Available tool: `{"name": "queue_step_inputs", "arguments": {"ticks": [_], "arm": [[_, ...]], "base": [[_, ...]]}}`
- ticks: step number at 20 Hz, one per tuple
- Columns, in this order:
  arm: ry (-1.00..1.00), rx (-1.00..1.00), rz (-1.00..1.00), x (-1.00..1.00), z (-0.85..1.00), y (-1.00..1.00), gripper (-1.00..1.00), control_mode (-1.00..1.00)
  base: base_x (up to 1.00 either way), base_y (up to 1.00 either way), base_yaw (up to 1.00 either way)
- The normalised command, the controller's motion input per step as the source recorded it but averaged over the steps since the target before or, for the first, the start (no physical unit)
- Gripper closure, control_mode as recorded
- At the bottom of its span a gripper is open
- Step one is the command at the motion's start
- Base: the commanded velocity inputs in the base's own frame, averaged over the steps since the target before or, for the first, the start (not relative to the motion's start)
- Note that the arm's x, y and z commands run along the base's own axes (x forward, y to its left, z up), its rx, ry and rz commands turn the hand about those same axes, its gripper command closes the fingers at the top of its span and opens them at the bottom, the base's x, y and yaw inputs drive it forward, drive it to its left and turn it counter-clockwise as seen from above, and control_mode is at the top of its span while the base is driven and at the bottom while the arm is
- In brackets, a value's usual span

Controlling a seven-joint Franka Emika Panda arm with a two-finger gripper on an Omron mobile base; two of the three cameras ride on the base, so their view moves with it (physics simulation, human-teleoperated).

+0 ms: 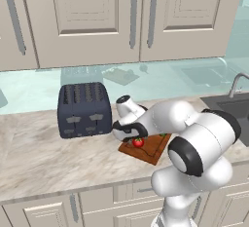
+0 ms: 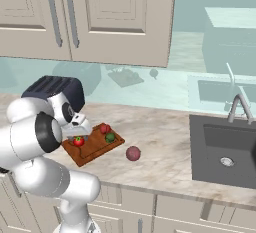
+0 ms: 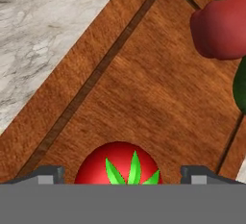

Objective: Place the avocado, onion, tomato, and bell pepper on the cutting board.

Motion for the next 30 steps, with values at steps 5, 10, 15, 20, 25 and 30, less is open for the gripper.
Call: {"name": "queue_step_inputs", "arguments": {"ticks": [5,10,15,20,25,30], "arm": [[0.00,0.01,0.00,0.00,0.11,0.00,-1.00,-1.00],[0.00,0.00,0.00,-0.14,0.28,0.00,-1.00,-1.00],[-0.01,0.00,0.00,-0.26,0.37,0.00,-1.00,-1.00],[0.00,0.00,0.00,-0.27,0.35,0.00,-1.00,-1.00],[0.00,0.00,0.00,-0.16,0.20,-0.11,-1.00,-1.00],[0.00,0.00,0.00,-0.06,0.13,-0.22,-1.00,-1.00]], "base": [[0.00,0.00,0.00],[0.00,0.00,0.00],[0.00,0.00,0.00],[0.00,0.00,0.00],[0.00,0.00,0.00],[0.00,0.00,0.00]]}}
